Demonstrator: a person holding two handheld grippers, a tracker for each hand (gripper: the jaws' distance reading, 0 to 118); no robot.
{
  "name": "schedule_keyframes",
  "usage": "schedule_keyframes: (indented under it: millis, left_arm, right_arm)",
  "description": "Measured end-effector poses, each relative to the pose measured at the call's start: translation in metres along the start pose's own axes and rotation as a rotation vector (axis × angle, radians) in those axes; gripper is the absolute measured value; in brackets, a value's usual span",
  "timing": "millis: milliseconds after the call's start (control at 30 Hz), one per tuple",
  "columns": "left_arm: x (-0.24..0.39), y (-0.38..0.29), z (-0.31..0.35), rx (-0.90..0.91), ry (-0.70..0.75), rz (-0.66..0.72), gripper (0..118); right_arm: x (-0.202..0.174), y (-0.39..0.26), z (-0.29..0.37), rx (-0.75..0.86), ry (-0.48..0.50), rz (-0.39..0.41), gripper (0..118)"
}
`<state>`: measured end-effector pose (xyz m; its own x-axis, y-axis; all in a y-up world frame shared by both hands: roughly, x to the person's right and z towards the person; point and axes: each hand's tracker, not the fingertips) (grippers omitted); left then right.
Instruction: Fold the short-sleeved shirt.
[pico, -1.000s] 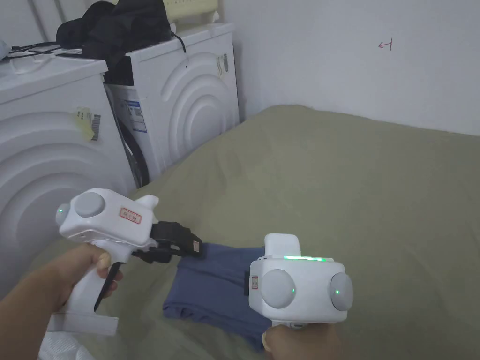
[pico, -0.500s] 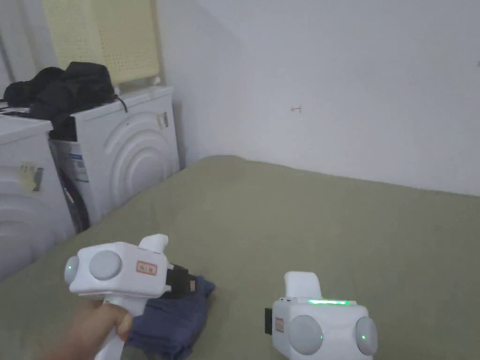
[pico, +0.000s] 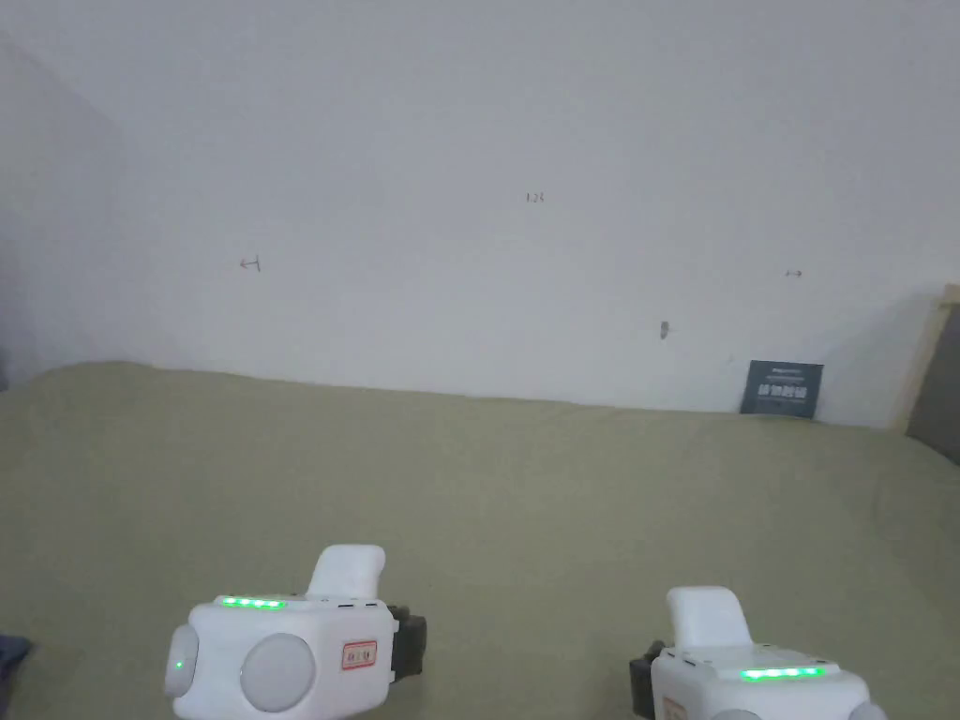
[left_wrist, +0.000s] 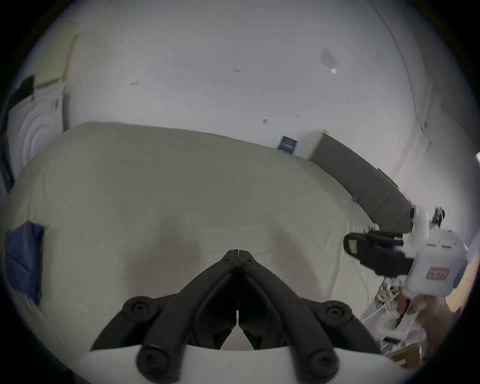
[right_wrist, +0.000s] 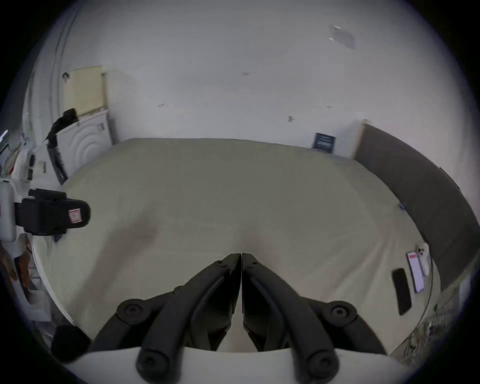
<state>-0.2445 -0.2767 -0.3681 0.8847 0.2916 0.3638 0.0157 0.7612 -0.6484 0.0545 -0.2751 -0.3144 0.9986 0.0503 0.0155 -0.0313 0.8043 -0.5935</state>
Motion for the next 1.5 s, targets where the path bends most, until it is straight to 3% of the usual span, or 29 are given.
schedule_keyframes:
  millis: [200,333,567,700,733,767,833,867,900,933,1233,1500]
  left_arm:
    - [0.018,0.000,0.018,0.081,0.120,-0.039,0]
    - [0.015,0.015,0.055,0.208,0.200,-0.083,0]
    - [0.021,0.033,0.123,0.502,0.355,-0.194,0]
    - [0.020,0.030,0.129,0.520,0.375,-0.201,2]
    - [0.020,0.030,0.128,0.516,0.382,-0.208,8]
    - [0.022,0.029,0.127,0.516,0.388,-0.218,23]
    - [0.025,0.026,0.125,0.519,0.405,-0.239,100]
    - [0.025,0.026,0.124,0.509,0.400,-0.243,118]
    - [0.025,0.026,0.121,0.497,0.398,-0.244,118]
    - [0.025,0.021,0.121,0.521,0.372,-0.269,118]
    - [0.025,0.020,0.114,0.508,0.378,-0.217,118]
    - [0.019,0.016,0.112,0.506,0.402,-0.198,118]
  right_arm:
    - [0.030,-0.004,0.017,0.023,-0.025,-0.031,7]
    - [0.029,0.010,0.033,0.135,-0.042,0.021,7]
    - [0.030,0.025,0.075,0.471,-0.134,0.042,7]
    - [0.030,0.026,0.080,0.505,-0.162,0.027,12]
    - [0.030,0.027,0.081,0.498,-0.167,0.018,20]
    - [0.031,0.028,0.081,0.497,-0.166,0.008,33]
    - [0.032,0.030,0.080,0.491,-0.163,-0.001,84]
    - [0.032,0.031,0.078,0.480,-0.168,-0.005,109]
    - [0.031,0.031,0.077,0.468,-0.178,-0.011,117]
    - [0.031,0.031,0.077,0.468,-0.181,-0.014,118]
    - [0.030,0.034,0.074,0.475,-0.161,0.015,118]
    - [0.026,0.029,0.070,0.458,-0.164,-0.025,118]
